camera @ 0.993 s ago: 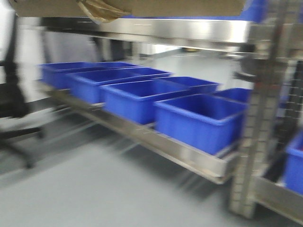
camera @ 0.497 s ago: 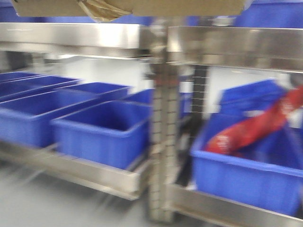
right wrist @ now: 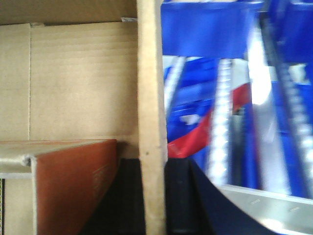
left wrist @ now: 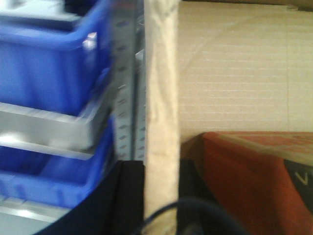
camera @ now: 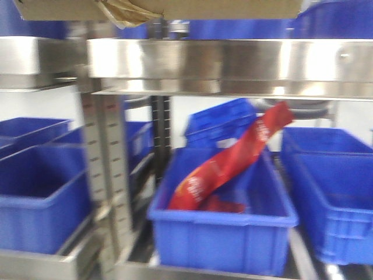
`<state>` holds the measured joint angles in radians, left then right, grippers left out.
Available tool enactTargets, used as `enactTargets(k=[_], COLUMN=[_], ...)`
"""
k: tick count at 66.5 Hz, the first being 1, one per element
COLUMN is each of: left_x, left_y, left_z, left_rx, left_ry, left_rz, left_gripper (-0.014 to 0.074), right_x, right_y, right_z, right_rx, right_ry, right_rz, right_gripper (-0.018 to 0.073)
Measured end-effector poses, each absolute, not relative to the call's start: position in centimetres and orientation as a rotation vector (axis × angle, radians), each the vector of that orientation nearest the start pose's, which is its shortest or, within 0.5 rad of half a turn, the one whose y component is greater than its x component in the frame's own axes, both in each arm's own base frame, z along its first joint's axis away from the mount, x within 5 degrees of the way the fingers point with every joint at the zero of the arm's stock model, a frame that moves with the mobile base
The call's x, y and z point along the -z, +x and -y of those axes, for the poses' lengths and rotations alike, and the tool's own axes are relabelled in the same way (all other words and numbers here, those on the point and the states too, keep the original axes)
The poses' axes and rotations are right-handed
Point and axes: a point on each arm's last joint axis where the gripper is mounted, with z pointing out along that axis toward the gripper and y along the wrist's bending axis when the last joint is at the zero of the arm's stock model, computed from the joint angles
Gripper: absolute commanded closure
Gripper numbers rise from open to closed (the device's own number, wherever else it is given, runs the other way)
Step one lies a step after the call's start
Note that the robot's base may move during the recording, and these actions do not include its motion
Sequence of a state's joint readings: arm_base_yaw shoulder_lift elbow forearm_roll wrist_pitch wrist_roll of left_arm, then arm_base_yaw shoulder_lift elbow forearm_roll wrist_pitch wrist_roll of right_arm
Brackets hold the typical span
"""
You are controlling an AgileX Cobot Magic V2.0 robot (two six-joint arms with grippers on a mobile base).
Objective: Stack two boxes on right shelf middle
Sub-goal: 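Carry the boxes with both grippers to the steel shelf with blue bins, then lower the held boxes onto the middle steel shelf with both grippers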
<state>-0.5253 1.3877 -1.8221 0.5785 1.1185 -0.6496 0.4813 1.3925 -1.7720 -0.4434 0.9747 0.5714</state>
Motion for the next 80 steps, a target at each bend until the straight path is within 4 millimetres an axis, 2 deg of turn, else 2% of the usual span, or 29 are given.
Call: enactTargets(k=[80], left_x=[-51.20], left_y=[24.88], left_z=[9.24], left_rx=[0.027], left_ry=[-0.149], left_rz=[-2.016], left_gripper=[0.0707], right_x=[-50.23], right_y=[26.15], right_z=[-10.02], right_rx=[-0.141], right_ry=[0.056], right_rz=[-2.001], right_gripper=[0.0724])
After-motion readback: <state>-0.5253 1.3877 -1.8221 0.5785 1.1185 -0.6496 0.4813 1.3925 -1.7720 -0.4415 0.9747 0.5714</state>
